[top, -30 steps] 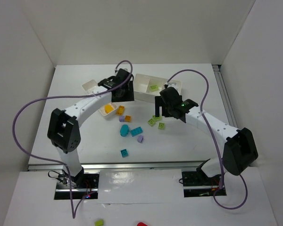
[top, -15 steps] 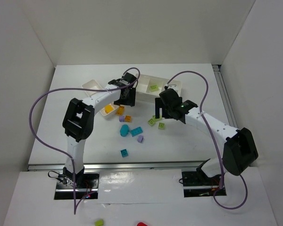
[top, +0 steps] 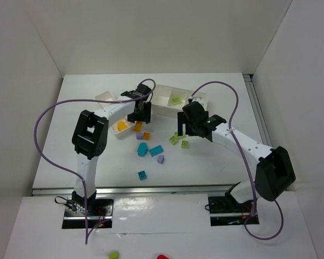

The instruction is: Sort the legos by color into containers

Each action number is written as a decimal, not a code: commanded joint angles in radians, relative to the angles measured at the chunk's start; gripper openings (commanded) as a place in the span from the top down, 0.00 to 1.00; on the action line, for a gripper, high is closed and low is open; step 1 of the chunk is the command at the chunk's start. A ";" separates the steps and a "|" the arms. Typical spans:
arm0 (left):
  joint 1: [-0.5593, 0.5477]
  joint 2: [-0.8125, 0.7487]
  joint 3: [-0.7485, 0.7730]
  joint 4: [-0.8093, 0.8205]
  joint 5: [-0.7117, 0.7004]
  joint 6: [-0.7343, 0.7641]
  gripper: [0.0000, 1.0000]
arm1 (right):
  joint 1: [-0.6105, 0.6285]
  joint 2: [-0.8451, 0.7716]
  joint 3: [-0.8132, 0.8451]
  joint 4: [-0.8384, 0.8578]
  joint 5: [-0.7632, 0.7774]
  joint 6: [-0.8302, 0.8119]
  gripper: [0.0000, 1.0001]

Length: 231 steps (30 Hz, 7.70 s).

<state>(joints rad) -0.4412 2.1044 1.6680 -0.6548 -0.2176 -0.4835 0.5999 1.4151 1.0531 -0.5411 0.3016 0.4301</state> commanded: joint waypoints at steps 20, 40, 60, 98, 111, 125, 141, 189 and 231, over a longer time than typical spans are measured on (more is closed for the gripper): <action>0.006 -0.138 0.055 -0.072 -0.025 0.003 0.71 | 0.011 0.013 0.004 -0.005 0.008 0.013 0.09; 0.191 -0.274 -0.209 -0.055 -0.101 -0.119 0.55 | 0.020 0.013 0.004 0.004 -0.001 0.013 0.09; -0.112 -0.327 -0.191 -0.009 0.026 0.020 0.24 | 0.020 0.042 0.013 0.004 0.008 0.022 0.09; -0.168 -0.147 -0.189 0.041 -0.018 0.020 0.19 | 0.020 0.008 -0.027 -0.023 0.062 0.041 0.08; -0.177 -0.140 -0.160 0.029 0.042 0.048 0.14 | 0.020 0.018 -0.027 -0.023 0.053 0.041 0.08; -0.197 -0.175 -0.085 0.026 0.052 0.026 0.19 | 0.020 0.007 -0.027 -0.034 0.073 0.041 0.08; -0.175 -0.095 -0.123 0.029 0.000 0.036 0.14 | 0.020 0.016 -0.018 -0.034 0.064 0.041 0.08; 0.176 -0.346 -0.153 -0.089 -0.035 -0.024 0.16 | 0.066 0.035 0.002 -0.010 0.033 0.075 0.08; -0.083 -0.581 -0.421 0.003 0.126 -0.027 0.17 | -0.043 0.079 0.022 0.149 0.024 -0.002 0.67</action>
<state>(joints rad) -0.5209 1.5467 1.2213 -0.6418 -0.0837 -0.5018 0.5999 1.5810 0.9806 -0.3843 0.2703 0.4751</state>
